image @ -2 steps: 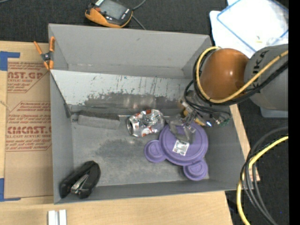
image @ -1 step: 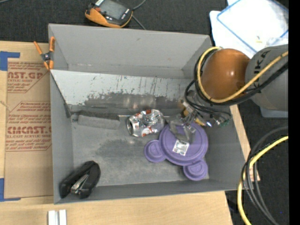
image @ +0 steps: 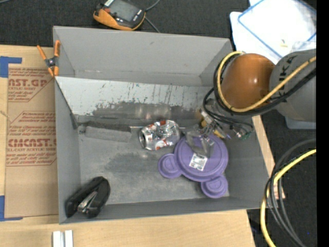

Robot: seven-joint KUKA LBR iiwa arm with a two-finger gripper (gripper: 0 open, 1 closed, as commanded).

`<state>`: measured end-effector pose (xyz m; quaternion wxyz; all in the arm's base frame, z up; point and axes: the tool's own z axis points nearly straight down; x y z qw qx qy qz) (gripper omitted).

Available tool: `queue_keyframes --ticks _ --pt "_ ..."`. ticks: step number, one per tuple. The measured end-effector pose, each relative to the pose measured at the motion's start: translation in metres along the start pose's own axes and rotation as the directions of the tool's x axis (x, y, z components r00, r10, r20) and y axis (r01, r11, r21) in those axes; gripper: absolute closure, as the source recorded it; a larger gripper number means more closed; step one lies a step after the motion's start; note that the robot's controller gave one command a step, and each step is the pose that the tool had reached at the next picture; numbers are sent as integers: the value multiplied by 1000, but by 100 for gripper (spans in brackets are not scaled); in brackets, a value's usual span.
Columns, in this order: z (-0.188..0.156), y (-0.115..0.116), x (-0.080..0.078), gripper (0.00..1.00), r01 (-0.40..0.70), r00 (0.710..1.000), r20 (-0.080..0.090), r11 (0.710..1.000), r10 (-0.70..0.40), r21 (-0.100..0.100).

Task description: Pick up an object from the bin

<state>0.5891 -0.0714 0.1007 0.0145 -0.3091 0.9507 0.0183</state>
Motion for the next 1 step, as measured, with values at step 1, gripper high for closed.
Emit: queue_keyframes --ticks 1 --pt "0 -1 1 100 -15 1000 2 1000 15 -1"
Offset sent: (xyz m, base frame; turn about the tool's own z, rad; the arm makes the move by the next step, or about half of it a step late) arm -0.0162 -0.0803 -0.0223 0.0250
